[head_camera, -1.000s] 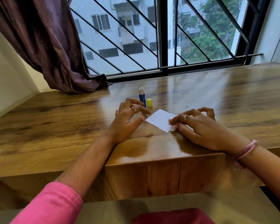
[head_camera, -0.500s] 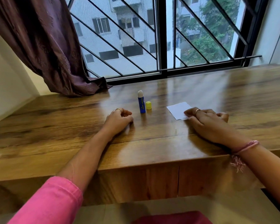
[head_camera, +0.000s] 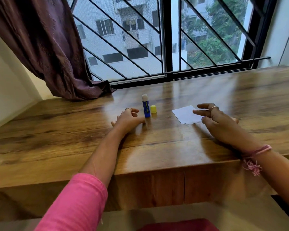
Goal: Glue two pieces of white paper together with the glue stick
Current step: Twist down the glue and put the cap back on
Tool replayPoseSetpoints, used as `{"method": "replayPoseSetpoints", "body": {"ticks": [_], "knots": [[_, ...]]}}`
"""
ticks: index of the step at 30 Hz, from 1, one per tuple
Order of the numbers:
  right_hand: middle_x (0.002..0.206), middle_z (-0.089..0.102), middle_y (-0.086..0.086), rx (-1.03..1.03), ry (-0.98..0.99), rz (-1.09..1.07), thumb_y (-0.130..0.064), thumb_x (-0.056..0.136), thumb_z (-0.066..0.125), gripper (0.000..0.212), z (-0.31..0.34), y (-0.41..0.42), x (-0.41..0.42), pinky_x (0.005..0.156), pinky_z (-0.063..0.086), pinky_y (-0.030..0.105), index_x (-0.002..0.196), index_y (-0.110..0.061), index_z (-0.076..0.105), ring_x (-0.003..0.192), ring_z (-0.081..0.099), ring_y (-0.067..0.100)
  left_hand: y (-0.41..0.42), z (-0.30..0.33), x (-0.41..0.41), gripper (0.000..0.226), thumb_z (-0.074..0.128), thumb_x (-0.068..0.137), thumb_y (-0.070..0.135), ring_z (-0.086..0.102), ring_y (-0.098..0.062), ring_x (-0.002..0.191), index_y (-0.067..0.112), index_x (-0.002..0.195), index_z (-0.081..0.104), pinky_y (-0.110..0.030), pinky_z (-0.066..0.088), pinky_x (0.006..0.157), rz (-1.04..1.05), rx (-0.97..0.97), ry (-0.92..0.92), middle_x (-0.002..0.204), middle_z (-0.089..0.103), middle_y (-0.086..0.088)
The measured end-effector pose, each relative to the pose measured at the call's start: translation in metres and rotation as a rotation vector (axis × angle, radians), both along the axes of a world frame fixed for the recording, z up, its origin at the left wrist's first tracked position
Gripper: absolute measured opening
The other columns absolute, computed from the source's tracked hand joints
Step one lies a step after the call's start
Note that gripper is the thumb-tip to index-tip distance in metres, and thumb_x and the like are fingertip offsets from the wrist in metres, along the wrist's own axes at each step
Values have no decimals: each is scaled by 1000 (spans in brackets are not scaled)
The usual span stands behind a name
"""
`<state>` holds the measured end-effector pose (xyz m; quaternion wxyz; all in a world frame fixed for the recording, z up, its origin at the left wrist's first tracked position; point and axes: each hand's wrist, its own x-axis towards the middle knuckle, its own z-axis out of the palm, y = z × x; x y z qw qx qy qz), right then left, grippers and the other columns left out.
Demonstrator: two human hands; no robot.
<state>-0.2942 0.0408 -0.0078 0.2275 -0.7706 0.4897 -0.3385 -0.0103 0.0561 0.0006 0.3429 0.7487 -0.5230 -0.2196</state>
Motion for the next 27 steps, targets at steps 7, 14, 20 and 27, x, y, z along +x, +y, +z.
{"method": "replayPoseSetpoints", "body": {"ticks": [7, 14, 20, 27], "knots": [[110, 63, -27, -141, 33, 44, -26, 89, 57, 35, 9, 11, 11, 91, 27, 36, 121, -32, 46, 73, 54, -7, -7, -7, -3, 67, 71, 77, 52, 56, -20, 105, 17, 129, 48, -43, 48, 92, -81, -182, -284, 109, 57, 2], [79, 70, -16, -109, 25, 136, -26, 82, 67, 22, 34, -7, 32, 94, 43, 45, 104, -26, 60, 91, 64, 11, -11, -9, 4, 61, 71, 79, 48, 55, -6, 82, 18, 128, 51, -18, 40, 66, -124, -265, -255, 107, 59, 4], [79, 72, 7, 27, 2, 298, -9, 77, 73, 13, 71, -50, 60, 72, 52, 31, 89, -13, 68, 71, 64, 17, -13, -8, 6, 63, 71, 82, 40, 61, -14, 102, 15, 134, 47, -36, 55, 87, -125, -337, 22, 121, 60, 4], [78, 70, 4, -78, -59, 229, -9, 79, 70, 13, 47, -63, 92, 62, 46, 6, 90, -15, 68, 64, 61, 3, -14, -8, 4, 55, 65, 86, 42, 60, -16, 104, 21, 134, 49, -36, 51, 92, -181, -302, 26, 126, 59, 3]]}}
